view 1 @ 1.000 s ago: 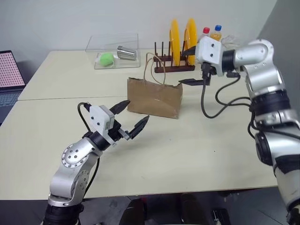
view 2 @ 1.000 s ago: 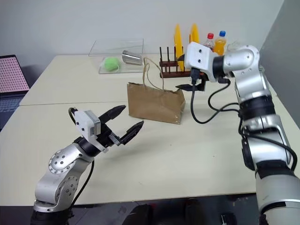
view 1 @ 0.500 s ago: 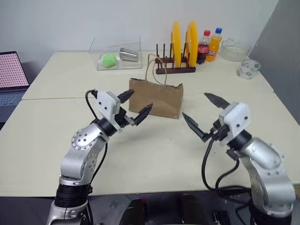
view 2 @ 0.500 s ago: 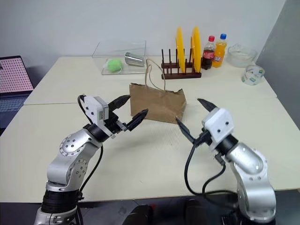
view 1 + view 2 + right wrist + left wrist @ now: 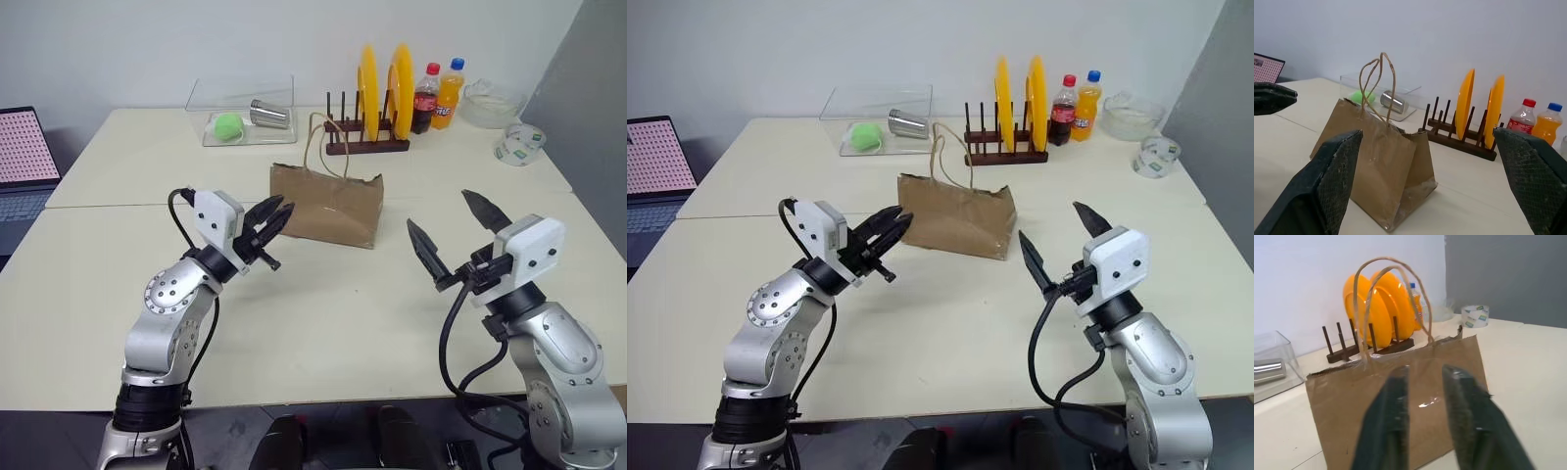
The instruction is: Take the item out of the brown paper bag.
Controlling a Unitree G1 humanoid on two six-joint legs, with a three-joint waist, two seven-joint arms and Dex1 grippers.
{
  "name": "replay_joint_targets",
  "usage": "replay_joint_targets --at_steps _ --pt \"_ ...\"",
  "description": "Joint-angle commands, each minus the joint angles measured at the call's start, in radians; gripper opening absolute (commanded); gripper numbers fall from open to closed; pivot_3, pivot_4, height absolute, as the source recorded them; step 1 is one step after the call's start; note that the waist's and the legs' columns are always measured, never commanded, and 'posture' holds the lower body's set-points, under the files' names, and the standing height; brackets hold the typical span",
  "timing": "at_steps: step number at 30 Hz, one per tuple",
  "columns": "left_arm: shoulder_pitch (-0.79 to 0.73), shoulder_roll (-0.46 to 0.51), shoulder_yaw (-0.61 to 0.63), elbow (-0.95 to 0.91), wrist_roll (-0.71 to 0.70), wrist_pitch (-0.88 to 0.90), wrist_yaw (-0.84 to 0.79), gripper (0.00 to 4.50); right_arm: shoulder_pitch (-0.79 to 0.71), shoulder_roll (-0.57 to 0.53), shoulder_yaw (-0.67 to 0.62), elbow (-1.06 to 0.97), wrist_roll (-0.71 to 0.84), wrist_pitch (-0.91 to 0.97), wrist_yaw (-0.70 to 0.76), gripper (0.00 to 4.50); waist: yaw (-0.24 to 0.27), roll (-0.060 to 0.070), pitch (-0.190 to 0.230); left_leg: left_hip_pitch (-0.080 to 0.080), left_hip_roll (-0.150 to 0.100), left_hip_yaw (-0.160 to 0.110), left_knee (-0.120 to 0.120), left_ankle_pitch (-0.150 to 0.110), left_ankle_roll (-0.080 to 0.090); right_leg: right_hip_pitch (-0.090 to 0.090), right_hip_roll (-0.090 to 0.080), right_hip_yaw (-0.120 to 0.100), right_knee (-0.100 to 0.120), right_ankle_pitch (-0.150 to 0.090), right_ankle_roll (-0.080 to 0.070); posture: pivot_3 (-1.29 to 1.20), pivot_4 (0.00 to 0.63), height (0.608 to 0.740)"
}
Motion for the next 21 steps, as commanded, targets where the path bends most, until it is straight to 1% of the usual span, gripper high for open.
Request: replay_joint_targets --at_steps 1,7,9,12,17,21 --pt "-0.125 0.021 0.035 0.119 0.028 -0.076 -0.017 0.01 0.019 -0.026 0.043 -0.053 0.003 -0.021 -0.006 4.5 0.002 0.0 0.0 0.0 0.0 0.0 0.0 0.0 0.0 0.0 0.0 -0.001 0.0 0.0 0.0 0.0 0.15 0.74" --pt "-0.332 0.021 0.03 0.409 0.045 -0.176 -0.095 0.01 0.023 -0.045 0.074 -0.08 -0.007 -0.006 -0.043 4.5 -0.001 -0.001 0.0 0.0 0.0 0.0 0.0 0.0 0.0 0.001 0.0 -0.001 -0.001 0.0 0.0 0.0 0.15 0.74" --pt "-0.41 0.023 0.019 0.532 0.064 -0.214 -0.13 0.01 0.023 -0.052 0.078 -0.089 -0.01 0.002 -0.054 4.5 -0.001 -0.001 0.0 0.0 0.0 -0.001 0.0 0.0 0.0 0.001 0.0 -0.002 -0.002 0.0 0.0 0.0 0.15 0.74" --pt "-0.558 0.021 -0.002 0.767 0.118 -0.294 -0.163 0.01 0.015 -0.064 0.087 -0.101 -0.015 0.019 -0.07 4.5 0.0 -0.001 0.0 -0.001 -0.001 -0.002 0.0 0.0 0.0 0.001 0.0 -0.003 -0.003 0.0 0.0 0.0 0.15 0.74" --pt "-0.845 0.012 -0.048 1.193 0.251 -0.44 -0.142 0.01 -0.027 -0.101 0.138 -0.149 0.0 0.096 -0.073 4.5 -0.003 -0.003 0.001 -0.003 -0.001 -0.004 0.001 0.0 0.0 0.0 0.0 -0.004 -0.004 0.0 0.0 0.0 0.15 0.74" --pt "-0.99 0.013 -0.102 1.403 0.372 -0.508 -0.06 0.01 -0.074 -0.122 0.176 -0.156 0.007 0.149 -0.076 4.5 -0.012 -0.003 0.001 -0.004 -0.002 -0.004 0.0 0.0 0.0 0.0 0.0 -0.004 -0.006 0.0 0.0 0.0 0.15 0.74"
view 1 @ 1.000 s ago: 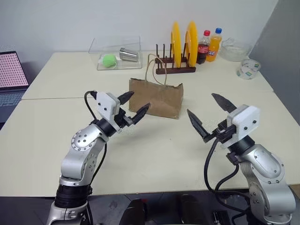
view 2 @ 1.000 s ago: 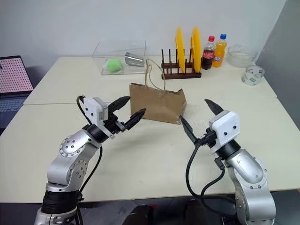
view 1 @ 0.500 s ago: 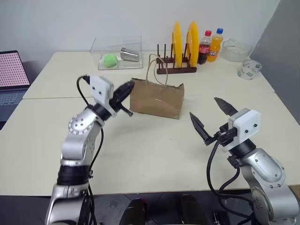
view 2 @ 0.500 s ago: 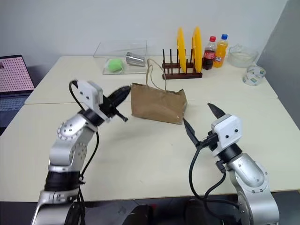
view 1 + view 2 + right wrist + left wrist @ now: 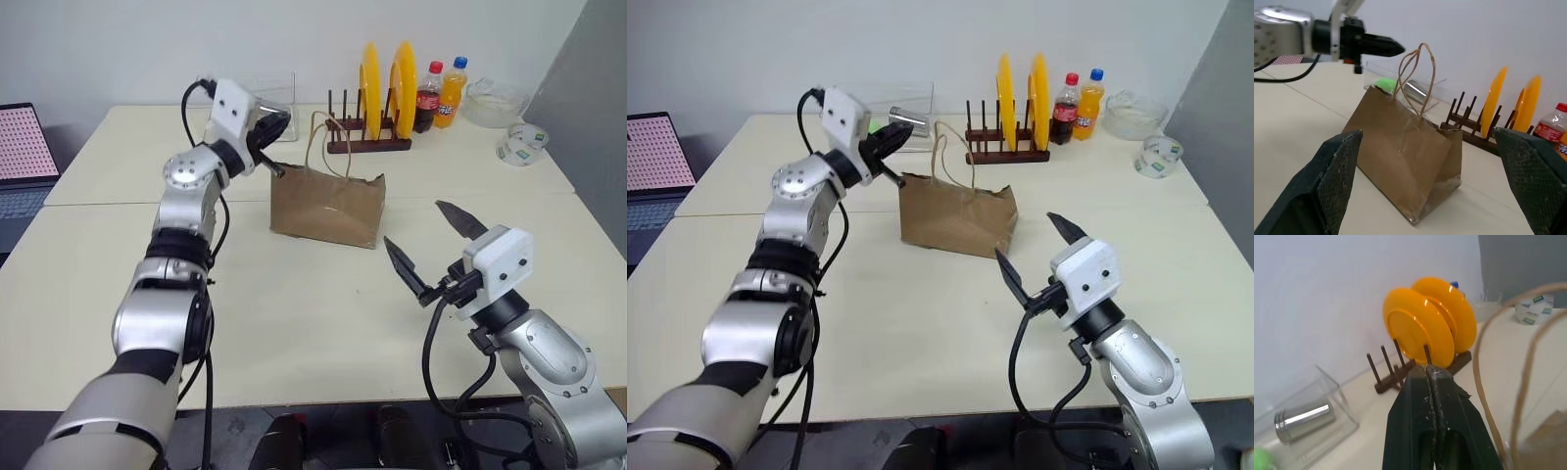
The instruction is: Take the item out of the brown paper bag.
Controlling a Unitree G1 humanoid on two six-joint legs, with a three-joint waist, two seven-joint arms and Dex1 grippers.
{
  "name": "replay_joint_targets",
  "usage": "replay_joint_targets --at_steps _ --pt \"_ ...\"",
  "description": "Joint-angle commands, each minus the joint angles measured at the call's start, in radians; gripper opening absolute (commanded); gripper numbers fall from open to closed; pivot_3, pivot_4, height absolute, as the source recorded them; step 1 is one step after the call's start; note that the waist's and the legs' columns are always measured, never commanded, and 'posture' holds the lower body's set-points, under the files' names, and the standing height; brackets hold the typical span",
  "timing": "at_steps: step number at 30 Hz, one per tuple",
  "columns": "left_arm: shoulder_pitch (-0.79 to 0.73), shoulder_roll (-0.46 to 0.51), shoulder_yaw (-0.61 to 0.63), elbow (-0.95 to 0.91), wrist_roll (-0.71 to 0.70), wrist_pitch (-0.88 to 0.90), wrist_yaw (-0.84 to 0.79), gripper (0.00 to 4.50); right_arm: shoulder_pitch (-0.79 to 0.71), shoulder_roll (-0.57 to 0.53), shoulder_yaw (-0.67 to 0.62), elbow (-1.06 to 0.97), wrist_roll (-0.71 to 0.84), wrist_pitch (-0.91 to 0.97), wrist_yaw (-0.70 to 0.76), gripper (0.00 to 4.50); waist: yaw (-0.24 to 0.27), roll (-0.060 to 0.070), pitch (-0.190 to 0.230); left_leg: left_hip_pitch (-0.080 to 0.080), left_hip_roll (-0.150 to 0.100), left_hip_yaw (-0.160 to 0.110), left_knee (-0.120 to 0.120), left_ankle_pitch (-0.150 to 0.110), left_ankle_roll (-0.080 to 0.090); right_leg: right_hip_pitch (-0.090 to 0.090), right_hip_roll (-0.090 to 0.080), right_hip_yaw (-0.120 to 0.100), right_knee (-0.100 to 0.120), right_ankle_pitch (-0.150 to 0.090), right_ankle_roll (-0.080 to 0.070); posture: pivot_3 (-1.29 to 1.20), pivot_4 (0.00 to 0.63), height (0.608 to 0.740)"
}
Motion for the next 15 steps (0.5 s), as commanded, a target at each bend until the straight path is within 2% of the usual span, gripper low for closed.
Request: replay_joint_targets --at_steps 1,7,11,15 --pt "-0.109 0.008 -0.056 0.142 0.125 -0.068 0.093 0.01 -0.042 -0.013 0.023 -0.067 0.012 0.034 -0.005 4.5 -0.003 0.0 0.0 -0.001 0.0 0.0 0.0 0.0 0.0 -0.001 0.0 0.0 0.0 0.0 0.0 0.0 0.15 0.74" --pt "-0.196 -0.004 -0.132 0.244 0.273 -0.036 0.22 0.01 -0.067 -0.041 0.016 -0.077 0.016 0.085 -0.003 4.5 -0.001 -0.001 0.0 -0.001 0.0 -0.001 0.0 0.0 0.0 -0.001 0.0 0.0 0.0 0.0 0.0 0.0 0.15 0.74" --pt "-0.208 -0.017 -0.164 0.266 0.334 0.018 0.186 0.01 -0.066 -0.074 -0.003 -0.091 0.032 0.106 0.007 4.5 0.0 -0.001 0.0 -0.001 0.0 -0.001 0.0 0.0 0.0 -0.001 0.0 0.0 0.0 0.0 0.0 0.0 0.15 0.74" --pt "-0.191 -0.022 -0.169 0.272 0.356 0.047 0.072 0.01 -0.051 -0.118 -0.021 -0.091 0.072 0.086 0.021 4.5 -0.002 -0.001 0.001 -0.001 0.0 -0.001 0.0 0.0 0.0 -0.001 0.0 0.0 0.001 0.0 0.0 0.0 0.15 0.74"
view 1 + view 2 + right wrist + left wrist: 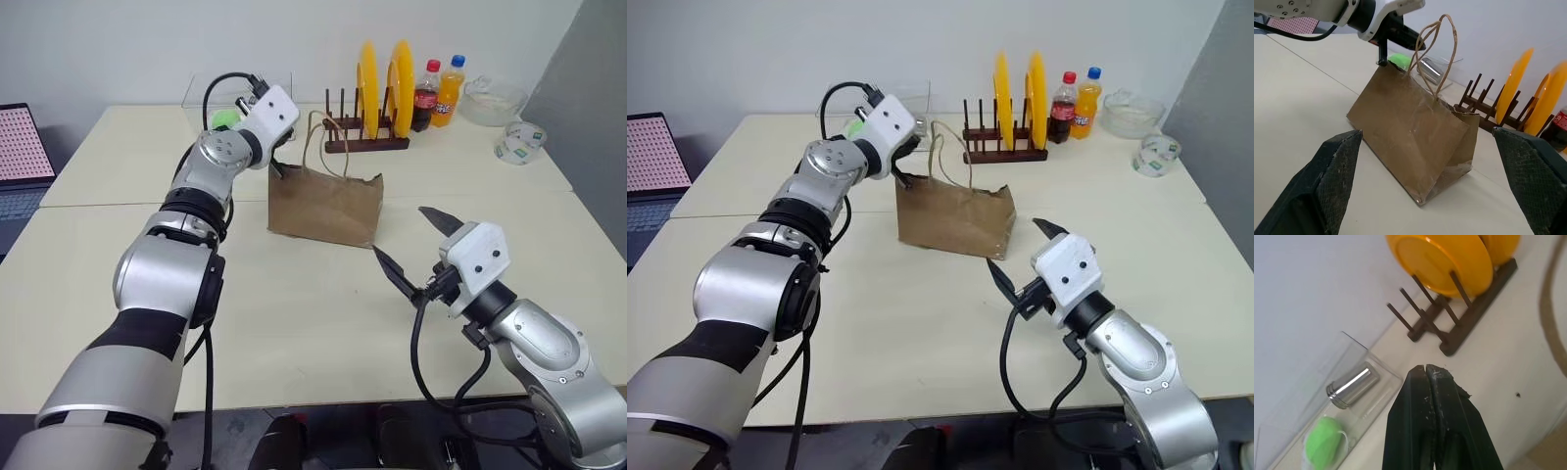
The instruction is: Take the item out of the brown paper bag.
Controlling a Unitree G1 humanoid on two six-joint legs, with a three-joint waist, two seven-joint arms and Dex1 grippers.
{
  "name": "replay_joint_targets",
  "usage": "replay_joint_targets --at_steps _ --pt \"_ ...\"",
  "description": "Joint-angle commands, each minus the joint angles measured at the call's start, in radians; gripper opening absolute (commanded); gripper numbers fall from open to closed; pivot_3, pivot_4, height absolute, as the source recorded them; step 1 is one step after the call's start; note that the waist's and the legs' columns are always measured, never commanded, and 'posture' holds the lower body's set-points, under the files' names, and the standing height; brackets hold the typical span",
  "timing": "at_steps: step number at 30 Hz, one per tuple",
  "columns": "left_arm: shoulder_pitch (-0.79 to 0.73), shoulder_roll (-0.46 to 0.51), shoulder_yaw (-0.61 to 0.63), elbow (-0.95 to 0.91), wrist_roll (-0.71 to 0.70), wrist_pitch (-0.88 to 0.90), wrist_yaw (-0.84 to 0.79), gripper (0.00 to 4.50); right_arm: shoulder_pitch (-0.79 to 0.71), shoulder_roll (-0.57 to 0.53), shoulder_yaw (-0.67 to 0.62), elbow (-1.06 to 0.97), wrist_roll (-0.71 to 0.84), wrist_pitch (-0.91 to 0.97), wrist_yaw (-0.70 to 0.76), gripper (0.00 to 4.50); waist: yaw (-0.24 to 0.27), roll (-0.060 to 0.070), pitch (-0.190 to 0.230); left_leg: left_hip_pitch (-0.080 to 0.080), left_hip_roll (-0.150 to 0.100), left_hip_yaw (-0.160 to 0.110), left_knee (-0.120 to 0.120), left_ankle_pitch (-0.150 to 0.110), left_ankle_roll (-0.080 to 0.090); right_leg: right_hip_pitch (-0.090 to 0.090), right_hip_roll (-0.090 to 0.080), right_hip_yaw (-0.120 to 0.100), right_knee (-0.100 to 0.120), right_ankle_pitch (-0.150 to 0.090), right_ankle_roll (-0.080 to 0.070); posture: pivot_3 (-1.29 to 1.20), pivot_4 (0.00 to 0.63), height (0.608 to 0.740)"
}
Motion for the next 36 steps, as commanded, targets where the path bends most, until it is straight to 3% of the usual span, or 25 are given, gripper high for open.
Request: replay_joint_targets --at_steps 1,18,28,36 --pt "-0.02 0.009 -0.005 -0.01 0.022 0.022 -0.102 0.01 0.009 -0.036 -0.038 -0.088 0.05 -0.03 0.017 4.5 0.0 0.0 0.0 0.0 0.0 0.0 0.0 0.0 0.0 0.0 0.0 0.0 0.0 0.0 0.0 0.0 0.15 0.74" --pt "-0.016 0.077 0.032 -0.03 -0.001 0.099 -0.592 0.01 0.124 -0.227 -0.134 -0.088 0.287 -0.122 0.009 4.5 -0.002 0.0 0.0 0.0 0.0 0.0 0.001 0.0 0.0 0.0 0.0 0.0 0.001 0.0 0.0 0.0 0.15 0.74" --pt "0.018 0.147 0.025 -0.088 -0.025 0.103 -0.927 0.01 0.127 -0.236 -0.115 -0.088 0.313 -0.115 0.008 4.5 -0.005 0.0 0.0 0.0 0.0 0.0 0.001 0.0 0.0 0.0 0.0 0.0 0.002 0.0 0.0 0.0 0.15 0.74" --pt "0.098 0.193 0.004 -0.18 -0.066 0.12 -1.071 0.01 0.105 -0.227 -0.084 -0.066 0.307 -0.118 0.03 4.5 -0.008 -0.001 0.0 0.0 0.0 0.0 0.002 0.0 0.0 0.0 0.0 0.0 0.004 0.0 0.0 0.0 0.15 0.74"
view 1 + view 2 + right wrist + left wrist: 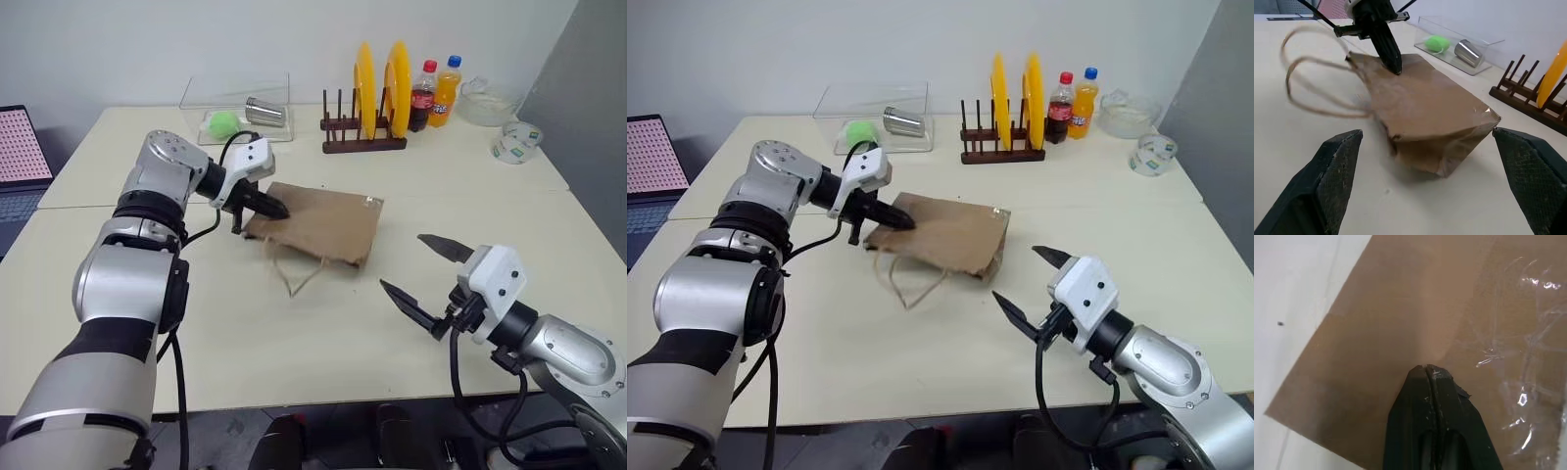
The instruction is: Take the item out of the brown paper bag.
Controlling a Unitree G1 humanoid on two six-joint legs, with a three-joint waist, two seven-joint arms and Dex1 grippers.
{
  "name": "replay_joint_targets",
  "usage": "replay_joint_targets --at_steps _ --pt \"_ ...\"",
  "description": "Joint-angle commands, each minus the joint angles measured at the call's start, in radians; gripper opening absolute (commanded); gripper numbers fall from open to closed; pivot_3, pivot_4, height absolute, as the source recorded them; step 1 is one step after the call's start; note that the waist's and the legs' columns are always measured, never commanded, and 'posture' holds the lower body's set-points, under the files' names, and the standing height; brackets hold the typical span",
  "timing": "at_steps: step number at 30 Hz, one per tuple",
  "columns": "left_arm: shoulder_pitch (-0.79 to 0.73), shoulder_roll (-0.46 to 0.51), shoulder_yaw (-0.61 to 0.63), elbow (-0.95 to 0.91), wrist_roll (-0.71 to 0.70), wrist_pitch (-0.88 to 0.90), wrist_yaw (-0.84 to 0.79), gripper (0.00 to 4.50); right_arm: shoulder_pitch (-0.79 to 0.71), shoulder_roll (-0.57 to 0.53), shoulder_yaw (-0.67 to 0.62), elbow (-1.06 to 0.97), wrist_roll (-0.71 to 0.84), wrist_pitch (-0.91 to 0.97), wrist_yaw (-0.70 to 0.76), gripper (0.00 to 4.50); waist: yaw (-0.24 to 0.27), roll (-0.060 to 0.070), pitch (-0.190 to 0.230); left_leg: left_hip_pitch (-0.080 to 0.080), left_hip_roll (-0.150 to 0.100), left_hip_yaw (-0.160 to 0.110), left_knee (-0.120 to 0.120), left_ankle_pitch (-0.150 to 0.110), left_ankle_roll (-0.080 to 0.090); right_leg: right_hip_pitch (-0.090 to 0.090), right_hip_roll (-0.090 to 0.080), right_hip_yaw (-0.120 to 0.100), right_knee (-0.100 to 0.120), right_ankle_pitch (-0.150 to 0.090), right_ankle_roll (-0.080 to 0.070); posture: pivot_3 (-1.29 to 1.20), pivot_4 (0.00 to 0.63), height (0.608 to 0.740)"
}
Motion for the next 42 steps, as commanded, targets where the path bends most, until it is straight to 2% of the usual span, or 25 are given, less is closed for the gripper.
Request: replay_joint_targets --at_steps 1,5,10,14,20,22,24,26,28,33,42 --pt "0.024 0.029 -0.003 -0.078 -0.045 0.002 -0.024 0.01 -0.024 0.002 0.007 -0.06 -0.005 -0.018 0.012 4.5 -0.001 0.0 0.0 0.0 0.0 0.0 0.0 0.0 0.0 0.0 0.0 0.0 0.0 0.0 0.0 0.0 0.15 0.74" --pt "0.045 0.032 0.031 -0.131 -0.087 -0.003 -0.008 0.01 -0.03 0.002 0.011 -0.05 -0.01 -0.022 0.022 4.5 -0.003 0.0 0.0 0.0 0.0 -0.001 0.001 0.0 0.0 0.0 0.0 0.0 0.002 0.0 0.0 0.0 0.15 0.74" --pt "0.066 0.045 0.11 -0.245 -0.173 -0.099 0.098 0.01 -0.028 0.003 0.008 -0.044 -0.008 -0.024 0.034 4.5 -0.002 -0.001 0.001 0.0 0.0 -0.001 0.002 0.0 0.0 0.0 0.0 -0.001 0.002 0.0 0.0 0.0 0.15 0.74" --pt "0.141 0.074 0.126 -0.391 -0.227 -0.056 0.089 0.83 -0.025 0.006 0.009 -0.042 -0.009 -0.026 0.043 4.5 -0.006 -0.001 0.0 0.0 0.0 -0.001 0.002 0.0 0.0 0.0 0.0 0.0 0.003 0.0 0.0 0.0 0.15 0.74" --pt "0.421 0.135 0.129 -0.801 -0.372 -0.008 -0.009 2.66 -0.026 0.005 0.012 -0.034 0.019 -0.017 0.07 4.5 -0.017 -0.001 0.0 0.001 0.001 -0.001 0.001 0.0 0.0 0.0 0.0 0.0 0.004 0.0 0.0 0.0 0.15 0.74" --pt "0.517 0.171 0.121 -0.923 -0.424 0.039 -0.022 3.24 -0.021 -0.001 0.015 -0.033 0.041 -0.009 0.091 4.5 -0.017 -0.001 0.0 0.001 0.002 -0.001 0.001 0.0 0.0 -0.001 0.001 0.001 0.004 0.0 0.0 0.0 0.15 0.74" --pt "0.611 0.243 0.081 -1.011 -0.48 0.013 -0.024 3.85 -0.01 -0.015 0.024 -0.038 0.057 0.003 0.118 4.5 -0.017 -0.001 0.0 0.001 0.002 -0.001 0.001 0.0 0.0 -0.001 0.001 0.001 0.004 0.0 0.0 0.0 0.15 0.74" --pt "0.661 0.289 0.059 -1.042 -0.509 -0.032 -0.024 3.85 -0.005 -0.026 0.032 -0.042 0.065 0.01 0.131 4.5 -0.014 -0.001 0.0 0.002 0.002 -0.001 0.001 0.0 0.0 0.0 0.001 0.001 0.004 0.0 0.0 0.0 0.15 0.74" --pt "0.686 0.321 0.048 -0.997 -0.505 -0.13 -0.024 3.85 0.005 -0.034 0.044 -0.045 0.064 0.013 0.141 4.5 -0.011 -0.001 0.0 0.002 0.002 -0.001 0.001 0.0 0.0 0.0 0.001 0.001 0.004 0.0 0.0 0.0 0.15 0.74" --pt "0.644 0.307 0.054 -0.778 -0.45 -0.373 -0.024 3.85 0.018 -0.038 0.068 -0.05 0.058 0.017 0.146 4.5 0.005 -0.002 0.0 0.002 0.002 0.0 0.002 0.0 0.0 0.001 0.001 0.0 0.004 0.0 0.0 0.0 0.15 0.74" --pt "0.696 0.333 -0.045 -0.738 -0.517 -0.569 -0.024 3.85 0.036 -0.053 0.076 -0.067 0.068 0.041 0.154 4.5 0.007 -0.003 -0.001 0.002 0.002 0.0 0.001 0.0 0.0 0.001 0.001 0.001 0.003 0.0 0.0 0.0 0.15 0.74"
